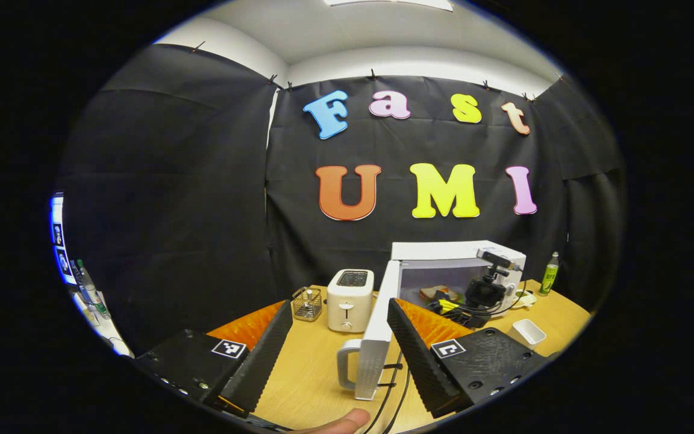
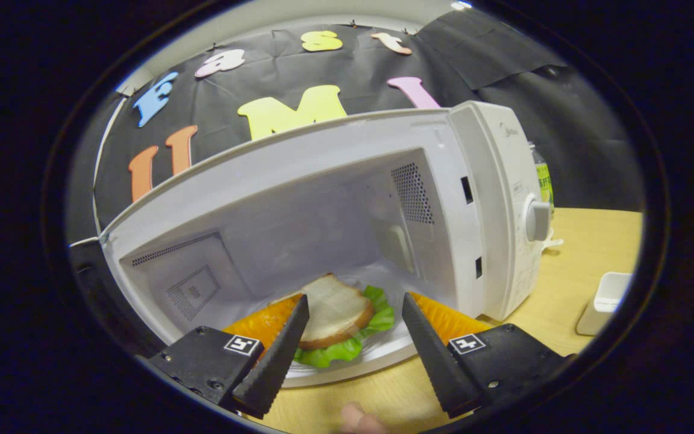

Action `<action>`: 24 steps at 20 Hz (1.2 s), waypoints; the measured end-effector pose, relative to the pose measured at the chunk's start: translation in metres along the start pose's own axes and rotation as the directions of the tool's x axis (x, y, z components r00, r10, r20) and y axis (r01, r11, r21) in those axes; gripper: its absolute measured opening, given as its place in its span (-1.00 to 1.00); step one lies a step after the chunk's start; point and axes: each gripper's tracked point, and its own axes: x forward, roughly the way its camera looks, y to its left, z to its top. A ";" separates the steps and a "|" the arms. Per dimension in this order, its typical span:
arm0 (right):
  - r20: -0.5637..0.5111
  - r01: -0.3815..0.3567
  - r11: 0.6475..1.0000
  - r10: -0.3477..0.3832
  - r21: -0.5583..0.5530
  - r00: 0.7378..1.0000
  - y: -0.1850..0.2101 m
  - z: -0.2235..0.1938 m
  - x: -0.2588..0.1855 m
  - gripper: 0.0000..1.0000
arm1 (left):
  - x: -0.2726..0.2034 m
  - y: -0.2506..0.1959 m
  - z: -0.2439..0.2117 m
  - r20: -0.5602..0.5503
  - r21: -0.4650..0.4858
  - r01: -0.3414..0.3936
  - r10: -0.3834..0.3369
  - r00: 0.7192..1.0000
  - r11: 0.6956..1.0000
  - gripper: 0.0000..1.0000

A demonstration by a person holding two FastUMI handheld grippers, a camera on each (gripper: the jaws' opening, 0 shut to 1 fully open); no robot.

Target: Open the microwave oven with the left hand, put the food in, and close the microwave oven.

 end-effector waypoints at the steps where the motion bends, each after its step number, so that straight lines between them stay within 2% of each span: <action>1: 0.011 -0.012 1.000 0.013 -0.014 1.000 -0.004 0.004 -0.006 0.98 | 0.000 0.003 -0.001 0.000 0.003 0.003 -0.003 1.000 1.000 0.91; 2: 0.022 -0.024 0.999 0.025 -0.025 0.999 -0.008 0.009 -0.014 0.82 | 0.002 0.007 -0.004 -0.007 0.009 0.007 -0.007 1.000 1.000 0.91; 5: 0.032 -0.063 0.995 0.066 -0.075 0.997 -0.021 0.024 -0.040 0.82 | 0.007 0.024 -0.012 -0.018 -0.013 0.013 -0.013 1.000 1.000 0.90; 6: 0.033 -0.090 0.990 0.094 -0.106 0.995 -0.021 0.032 -0.052 1.00 | 0.009 0.028 -0.012 -0.012 -0.031 0.024 -0.025 1.000 0.999 0.90; 7: 0.035 -0.115 0.984 0.121 -0.136 0.992 -0.023 0.040 -0.065 0.82 | 0.012 0.033 -0.015 -0.013 -0.045 0.028 -0.029 1.000 0.999 0.90; 9: 0.018 -0.165 0.972 0.170 -0.165 0.985 -0.030 0.052 -0.092 0.83 | 0.017 0.050 -0.017 -0.017 -0.047 -0.002 0.002 1.000 0.999 0.85; 10: 0.017 -0.186 0.970 0.191 -0.157 0.981 -0.034 0.058 -0.107 0.83 | 0.018 0.058 -0.016 -0.009 -0.035 -0.019 0.018 1.000 0.999 0.78; 11: 0.010 -0.204 0.968 0.208 -0.148 0.978 -0.038 0.065 -0.122 1.00 | 0.017 0.064 -0.014 -0.001 -0.016 -0.034 0.034 0.999 0.999 0.65; 12: 0.005 -0.218 0.966 0.221 -0.142 0.975 -0.040 0.073 -0.135 1.00 | 0.018 0.068 -0.013 0.004 0.001 -0.039 0.039 0.999 0.999 0.34; 13: 0.001 -0.230 0.963 0.233 -0.143 0.973 -0.045 0.081 -0.148 0.82 | 0.020 0.070 -0.019 0.005 0.015 -0.032 0.032 0.999 0.999 0.63; 14: 0.004 -0.242 0.959 0.246 -0.146 0.969 -0.049 0.092 -0.161 1.00 | 0.019 0.068 -0.020 0.007 0.022 -0.027 0.027 1.000 0.999 0.59; 15: 0.012 -0.245 0.957 0.250 -0.154 0.968 -0.055 0.104 -0.172 1.00 | 0.017 0.068 -0.019 0.012 0.027 -0.016 0.016 1.000 1.000 0.53; 16: 0.022 -0.250 0.955 0.257 -0.162 0.966 -0.059 0.117 -0.189 0.82 | 0.015 0.066 -0.021 0.010 0.030 -0.005 0.005 1.000 1.000 0.51; 17: 0.030 -0.258 0.951 0.267 -0.171 0.963 -0.065 0.131 -0.201 1.00 | 0.015 0.063 -0.026 -0.001 0.030 0.007 -0.006 1.000 1.000 0.21; 18: 0.047 -0.262 0.948 0.274 -0.178 0.961 -0.072 0.146 -0.213 0.83 | 0.015 0.064 -0.028 0.000 0.035 0.011 -0.011 1.000 0.999 0.37; 19: 0.062 -0.254 0.948 0.270 -0.191 0.961 -0.081 0.160 -0.225 1.00 | 0.013 0.068 -0.029 0.003 0.041 0.000 0.000 1.000 0.999 -0.16; 20: 0.081 -0.253 0.947 0.274 -0.199 0.958 -0.090 0.174 -0.237 0.82 | 0.013 0.066 -0.032 0.000 0.045 0.006 -0.006 1.000 0.999 -0.36; 21: 0.090 -0.260 0.943 0.283 -0.207 0.955 -0.097 0.187 -0.250 0.82 | 0.011 0.067 -0.033 0.006 0.049 0.005 -0.005 1.000 0.999 -0.43; 23: 0.105 -0.257 0.940 0.286 -0.224 0.953 -0.114 0.208 -0.276 0.82 | 0.013 0.073 -0.036 0.018 0.043 -0.004 0.003 1.000 0.999 -0.81; 24: 0.117 -0.251 0.939 0.284 -0.235 0.952 -0.124 0.220 -0.289 0.82 | 0.007 0.061 -0.043 0.001 0.027 0.046 -0.046 0.999 0.999 -0.90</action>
